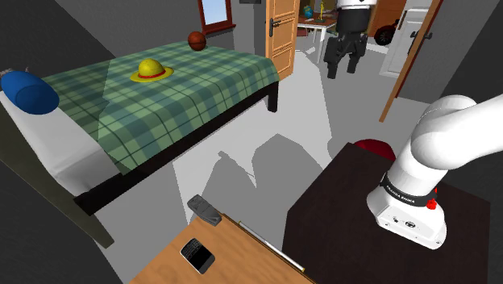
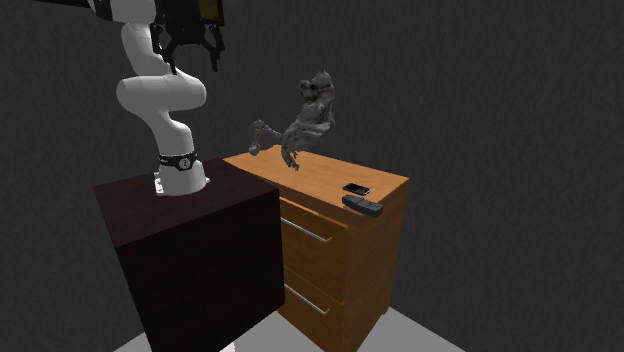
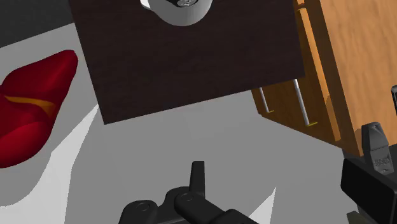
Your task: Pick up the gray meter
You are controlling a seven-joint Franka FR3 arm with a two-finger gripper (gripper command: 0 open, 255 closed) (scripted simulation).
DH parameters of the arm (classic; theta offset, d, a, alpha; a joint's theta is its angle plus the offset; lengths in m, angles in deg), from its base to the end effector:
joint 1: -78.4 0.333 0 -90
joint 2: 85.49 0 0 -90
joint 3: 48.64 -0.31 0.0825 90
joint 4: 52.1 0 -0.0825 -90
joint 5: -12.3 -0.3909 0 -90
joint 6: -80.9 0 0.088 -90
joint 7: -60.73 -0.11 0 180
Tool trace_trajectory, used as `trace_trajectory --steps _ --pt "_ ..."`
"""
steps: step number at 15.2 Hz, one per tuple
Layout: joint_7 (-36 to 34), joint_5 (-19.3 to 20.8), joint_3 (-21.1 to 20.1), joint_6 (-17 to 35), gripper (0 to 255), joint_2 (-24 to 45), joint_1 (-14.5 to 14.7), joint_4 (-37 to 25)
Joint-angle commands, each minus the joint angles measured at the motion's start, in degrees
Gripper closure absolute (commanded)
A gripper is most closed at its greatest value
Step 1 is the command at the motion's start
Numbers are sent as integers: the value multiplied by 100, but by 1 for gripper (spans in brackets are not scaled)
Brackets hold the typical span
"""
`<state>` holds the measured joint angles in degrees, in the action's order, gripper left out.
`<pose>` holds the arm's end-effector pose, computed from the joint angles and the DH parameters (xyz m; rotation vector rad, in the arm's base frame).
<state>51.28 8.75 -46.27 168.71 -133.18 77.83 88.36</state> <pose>0.2988 -0.0109 0.5492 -3.0360 0.3073 0.1416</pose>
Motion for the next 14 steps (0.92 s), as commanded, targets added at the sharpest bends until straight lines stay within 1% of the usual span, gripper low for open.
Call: trace_trajectory --steps 1,7,14 --pt "0 0 0 0 0 0 0 0" --pt "-482 -419 -582 1023 0 460 264 479" --pt "-1019 -812 -1269 2291 0 1417 556 678"
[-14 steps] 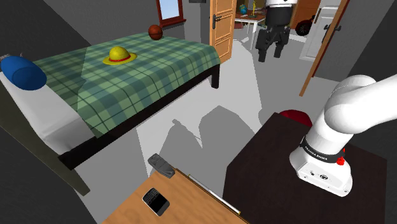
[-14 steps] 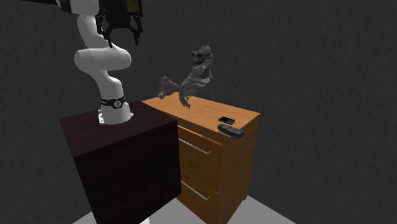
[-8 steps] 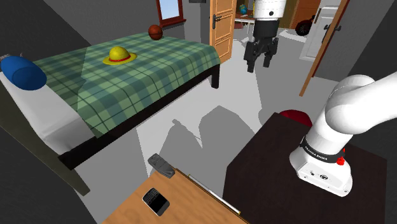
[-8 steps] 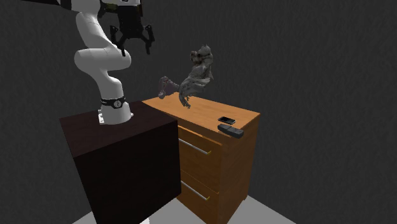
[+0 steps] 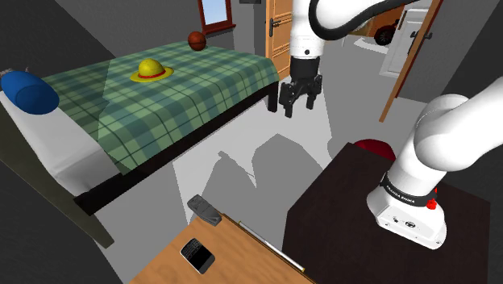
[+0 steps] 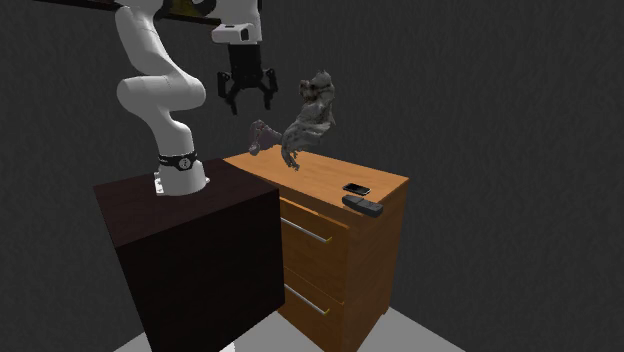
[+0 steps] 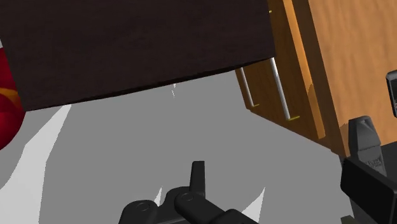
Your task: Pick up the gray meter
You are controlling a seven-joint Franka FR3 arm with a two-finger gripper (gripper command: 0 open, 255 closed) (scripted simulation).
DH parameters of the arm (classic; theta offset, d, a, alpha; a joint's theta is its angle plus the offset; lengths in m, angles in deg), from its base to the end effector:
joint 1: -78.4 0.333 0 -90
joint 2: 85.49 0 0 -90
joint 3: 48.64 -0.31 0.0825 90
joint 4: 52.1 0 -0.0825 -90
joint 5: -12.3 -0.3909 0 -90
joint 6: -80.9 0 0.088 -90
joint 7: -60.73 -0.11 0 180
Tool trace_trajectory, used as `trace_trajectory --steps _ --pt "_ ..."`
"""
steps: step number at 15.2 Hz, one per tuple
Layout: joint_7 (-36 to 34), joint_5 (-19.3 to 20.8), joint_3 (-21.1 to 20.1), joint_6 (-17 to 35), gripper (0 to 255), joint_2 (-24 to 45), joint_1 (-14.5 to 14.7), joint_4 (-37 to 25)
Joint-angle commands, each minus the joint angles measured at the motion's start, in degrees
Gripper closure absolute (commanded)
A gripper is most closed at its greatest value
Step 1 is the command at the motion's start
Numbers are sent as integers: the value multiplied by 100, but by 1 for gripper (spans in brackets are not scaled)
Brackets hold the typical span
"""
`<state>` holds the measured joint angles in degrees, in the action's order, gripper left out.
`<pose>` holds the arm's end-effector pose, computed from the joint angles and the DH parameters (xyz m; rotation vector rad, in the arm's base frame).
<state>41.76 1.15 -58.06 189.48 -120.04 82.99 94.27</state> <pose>0.3546 0.1040 0.4487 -3.0557 0.2847 0.1250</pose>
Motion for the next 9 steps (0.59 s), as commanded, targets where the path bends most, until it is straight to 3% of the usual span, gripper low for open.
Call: trace_trajectory --steps 1,9 --pt "-144 -91 -188 396 0 274 74 82" --pt "-853 -117 -939 1778 0 1870 241 -253"
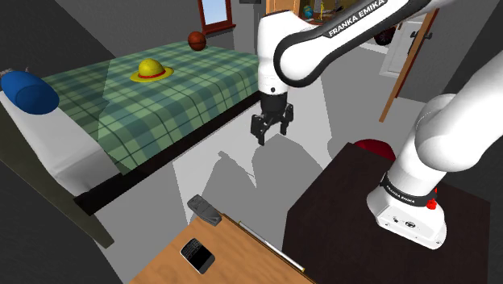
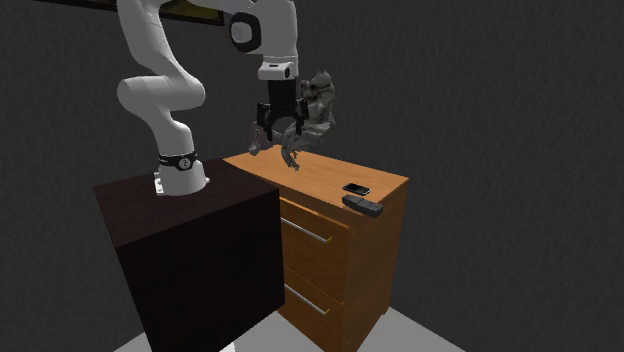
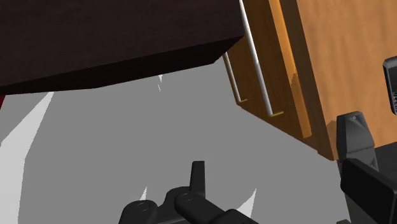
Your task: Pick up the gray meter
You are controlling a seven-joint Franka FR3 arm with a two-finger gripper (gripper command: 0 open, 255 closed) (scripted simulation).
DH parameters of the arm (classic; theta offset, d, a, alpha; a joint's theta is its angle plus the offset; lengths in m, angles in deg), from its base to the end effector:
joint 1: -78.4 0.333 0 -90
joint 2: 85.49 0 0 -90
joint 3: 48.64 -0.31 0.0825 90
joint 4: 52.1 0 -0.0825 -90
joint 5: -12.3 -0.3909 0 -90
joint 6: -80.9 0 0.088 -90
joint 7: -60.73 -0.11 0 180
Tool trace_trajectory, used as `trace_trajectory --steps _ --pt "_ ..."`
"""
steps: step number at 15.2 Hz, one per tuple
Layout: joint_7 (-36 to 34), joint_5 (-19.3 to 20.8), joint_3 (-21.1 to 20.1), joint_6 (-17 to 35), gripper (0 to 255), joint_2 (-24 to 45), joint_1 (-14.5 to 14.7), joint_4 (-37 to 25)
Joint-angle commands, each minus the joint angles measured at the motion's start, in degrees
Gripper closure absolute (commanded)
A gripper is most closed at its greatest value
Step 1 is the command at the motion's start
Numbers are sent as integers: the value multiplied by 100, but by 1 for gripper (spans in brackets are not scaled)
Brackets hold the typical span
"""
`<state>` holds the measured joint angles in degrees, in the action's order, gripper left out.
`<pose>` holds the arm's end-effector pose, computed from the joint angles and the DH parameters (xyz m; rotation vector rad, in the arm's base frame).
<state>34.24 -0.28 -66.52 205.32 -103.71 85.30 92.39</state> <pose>0.3888 0.1863 0.3693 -3.0707 0.2692 0.1101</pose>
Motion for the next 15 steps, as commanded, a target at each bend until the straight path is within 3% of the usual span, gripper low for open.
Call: trace_trajectory --steps 1,9,15 --pt "-211 73 -177 350 0 459 19 -143" --pt "-1335 963 -618 1350 0 2354 182 -1027" --pt "-2218 1864 -465 1703 0 3778 668 -2007"
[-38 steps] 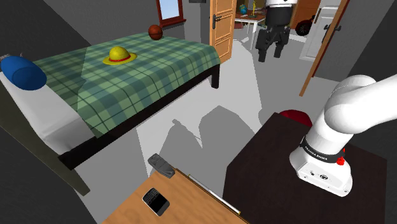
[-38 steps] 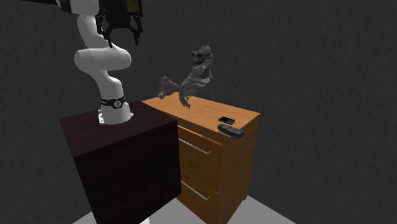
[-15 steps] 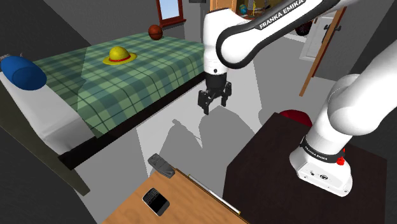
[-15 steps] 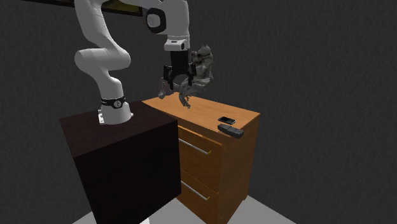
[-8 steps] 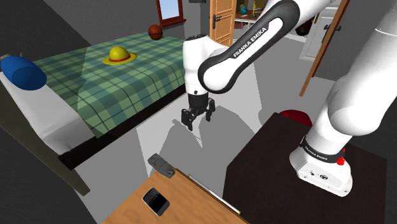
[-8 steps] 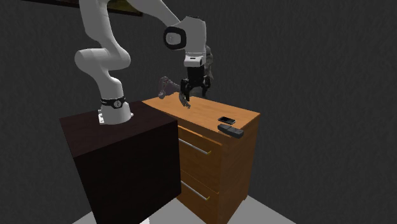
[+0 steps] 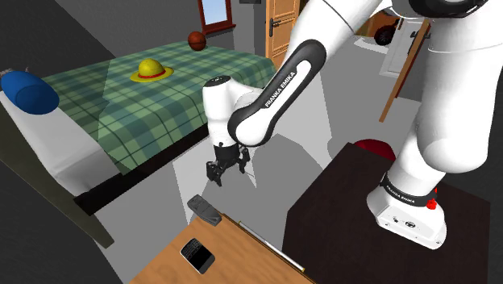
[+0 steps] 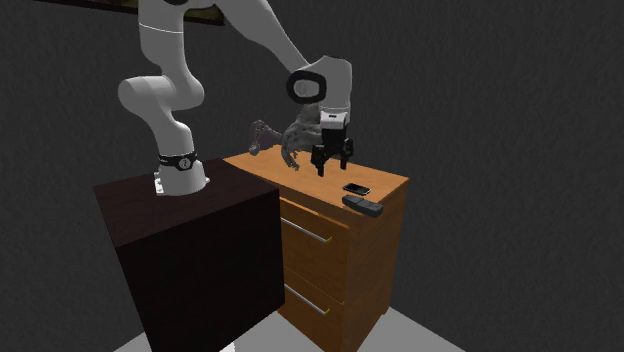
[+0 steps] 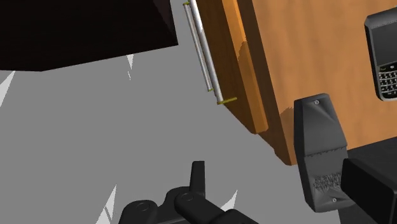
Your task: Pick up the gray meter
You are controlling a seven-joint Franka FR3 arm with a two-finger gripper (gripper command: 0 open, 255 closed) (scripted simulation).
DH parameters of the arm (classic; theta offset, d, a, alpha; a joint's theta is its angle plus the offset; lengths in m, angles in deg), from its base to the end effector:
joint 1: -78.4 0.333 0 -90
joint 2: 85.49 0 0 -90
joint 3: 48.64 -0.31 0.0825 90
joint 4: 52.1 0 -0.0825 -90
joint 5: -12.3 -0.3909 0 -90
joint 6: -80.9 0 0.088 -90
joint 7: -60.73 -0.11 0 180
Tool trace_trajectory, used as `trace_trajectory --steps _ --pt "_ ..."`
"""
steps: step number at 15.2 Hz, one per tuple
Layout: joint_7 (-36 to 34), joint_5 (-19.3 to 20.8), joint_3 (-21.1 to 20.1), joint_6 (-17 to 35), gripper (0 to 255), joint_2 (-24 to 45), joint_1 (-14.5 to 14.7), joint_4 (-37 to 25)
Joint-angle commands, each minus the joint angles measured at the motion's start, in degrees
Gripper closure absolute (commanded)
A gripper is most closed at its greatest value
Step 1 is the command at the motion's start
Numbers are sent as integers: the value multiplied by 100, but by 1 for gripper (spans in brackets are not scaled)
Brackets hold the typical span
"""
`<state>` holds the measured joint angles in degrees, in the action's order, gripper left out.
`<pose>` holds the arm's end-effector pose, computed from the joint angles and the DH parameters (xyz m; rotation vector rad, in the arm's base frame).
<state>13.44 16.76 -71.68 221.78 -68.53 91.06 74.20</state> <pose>0.4497 0.3252 0.2410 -3.0916 0.2419 0.0853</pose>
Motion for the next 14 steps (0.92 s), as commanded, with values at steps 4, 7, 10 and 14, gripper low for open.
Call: trace_trajectory --steps 4,7,10,14 --pt "-556 590 268 117 0 1161 519 -990" --pt "-775 812 427 86 0 1825 836 -1671" --pt "-922 962 568 -8 0 2495 1140 -2432" --pt "-965 1031 649 91 0 2823 1243 -2663"
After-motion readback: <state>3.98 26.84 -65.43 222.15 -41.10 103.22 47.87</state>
